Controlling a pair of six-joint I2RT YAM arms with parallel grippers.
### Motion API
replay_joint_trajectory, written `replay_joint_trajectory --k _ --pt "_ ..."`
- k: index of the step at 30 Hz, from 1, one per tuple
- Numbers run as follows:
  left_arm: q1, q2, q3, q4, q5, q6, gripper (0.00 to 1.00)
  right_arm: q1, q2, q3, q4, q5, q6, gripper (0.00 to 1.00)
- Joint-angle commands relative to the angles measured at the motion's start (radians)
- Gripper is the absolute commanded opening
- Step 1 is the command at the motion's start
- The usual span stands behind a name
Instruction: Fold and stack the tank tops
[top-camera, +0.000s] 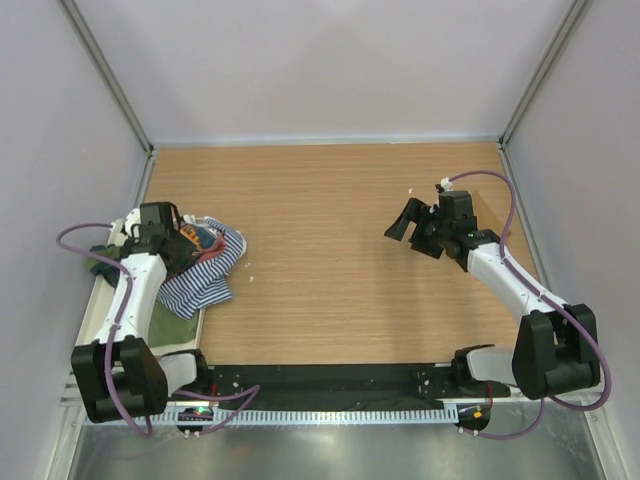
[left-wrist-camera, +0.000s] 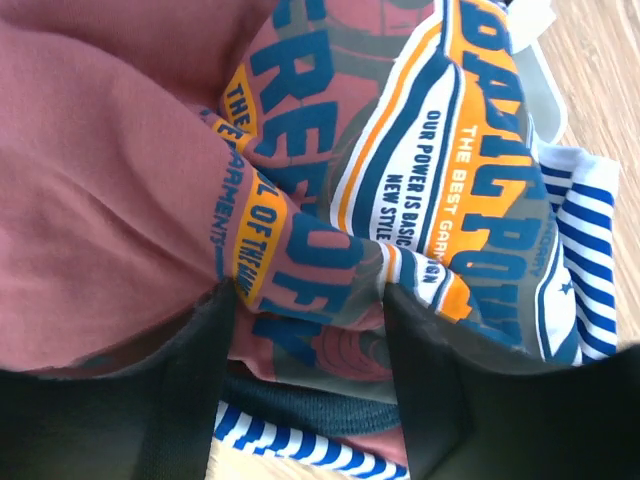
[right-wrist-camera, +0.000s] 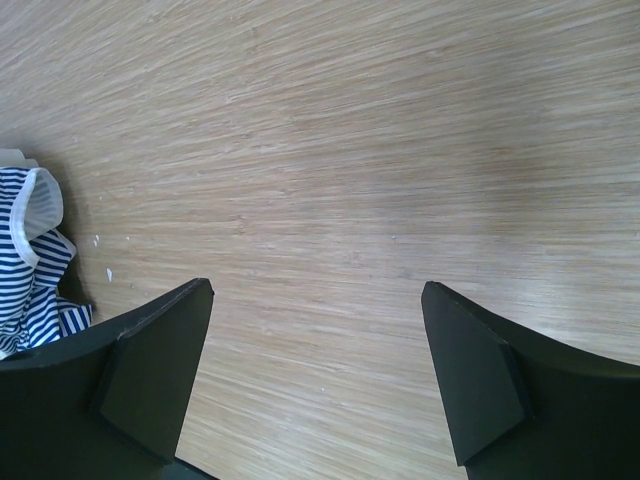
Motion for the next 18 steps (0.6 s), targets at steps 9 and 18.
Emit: replay_joint_trajectory --k 9,18 --pt "0.004 -0.067 0.007 0.071 -0.017 -0.026 0.0 0.008 -0.018 0.005 0.035 -0.013 -0.014 0.92" --pt "0.003 -0.259 0.524 -0.092 -0.153 0.073 0.0 0.007 -0.027 0.014 0.017 -0.007 -0.017 0.92"
